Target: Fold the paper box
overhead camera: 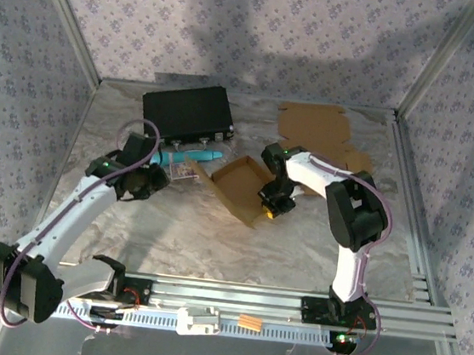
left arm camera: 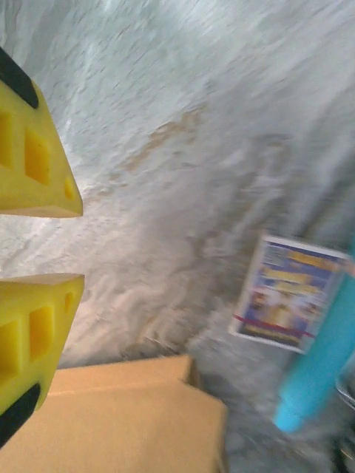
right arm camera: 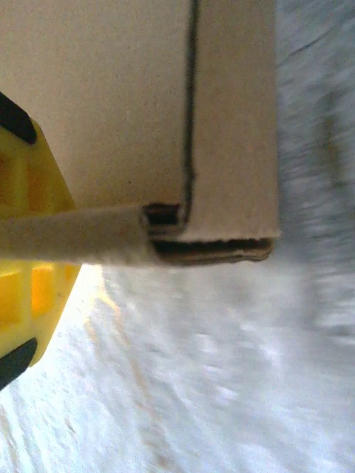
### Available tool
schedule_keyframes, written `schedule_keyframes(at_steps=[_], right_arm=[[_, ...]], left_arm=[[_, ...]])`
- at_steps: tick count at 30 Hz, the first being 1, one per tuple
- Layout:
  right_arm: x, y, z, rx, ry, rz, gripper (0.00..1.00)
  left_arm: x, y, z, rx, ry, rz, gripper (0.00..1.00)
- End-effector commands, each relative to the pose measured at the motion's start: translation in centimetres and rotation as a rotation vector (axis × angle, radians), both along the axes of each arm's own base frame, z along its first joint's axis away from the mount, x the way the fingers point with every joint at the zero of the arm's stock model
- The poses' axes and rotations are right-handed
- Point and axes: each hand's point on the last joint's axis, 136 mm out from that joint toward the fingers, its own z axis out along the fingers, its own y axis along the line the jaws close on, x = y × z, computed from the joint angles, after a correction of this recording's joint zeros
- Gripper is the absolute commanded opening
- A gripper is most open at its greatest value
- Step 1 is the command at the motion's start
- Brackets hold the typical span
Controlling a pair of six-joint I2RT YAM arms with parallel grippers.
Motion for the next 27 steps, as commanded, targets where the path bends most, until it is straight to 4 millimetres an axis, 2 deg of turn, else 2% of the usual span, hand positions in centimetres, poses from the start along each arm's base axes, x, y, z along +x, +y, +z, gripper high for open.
schedule_keyframes(at_steps=[1,4,7,11,13,20,23,27], right_arm=[[-1.8,1.8,0.5,0.041,0.076,-0.139,0.0],[-2.3,2.7,0.3,0.047,0.107,-0.118,0.0],[-2.8,3.8,0.3,0.078,0.135,-0.102,0.01],[-2.7,4.3,1.1,0.098,0.117,-0.07,0.33],[-2.1,4.3,1.8,0.119,0.091,-0.047,0.4],[0.5,5.2,6.9,0.206,-0.057,0.162,0.57],[1.6,5.6,9.4,0.236,-0.144,0.281,0.58],[3.7,5.7,14.4,0.187,-0.392,0.576,0.57]], left_arm=[[0.1,-2.7,-1.5,-0.194,0.0,0.017,0.25],[1.2,-4.1,-2.8,-0.309,-0.051,0.042,0.25],[2.2,-5.1,-3.3,-0.339,-0.071,0.032,0.25],[3.4,-6.1,-3.4,-0.364,-0.085,0.018,0.26],[3.9,-6.4,-3.3,-0.372,-0.095,0.012,0.26],[5.3,-7.7,-0.8,-0.385,-0.139,-0.018,0.26],[5.6,-8.4,0.0,-0.386,-0.143,-0.036,0.26],[6.1,-8.9,0.8,-0.388,-0.16,-0.039,0.26]])
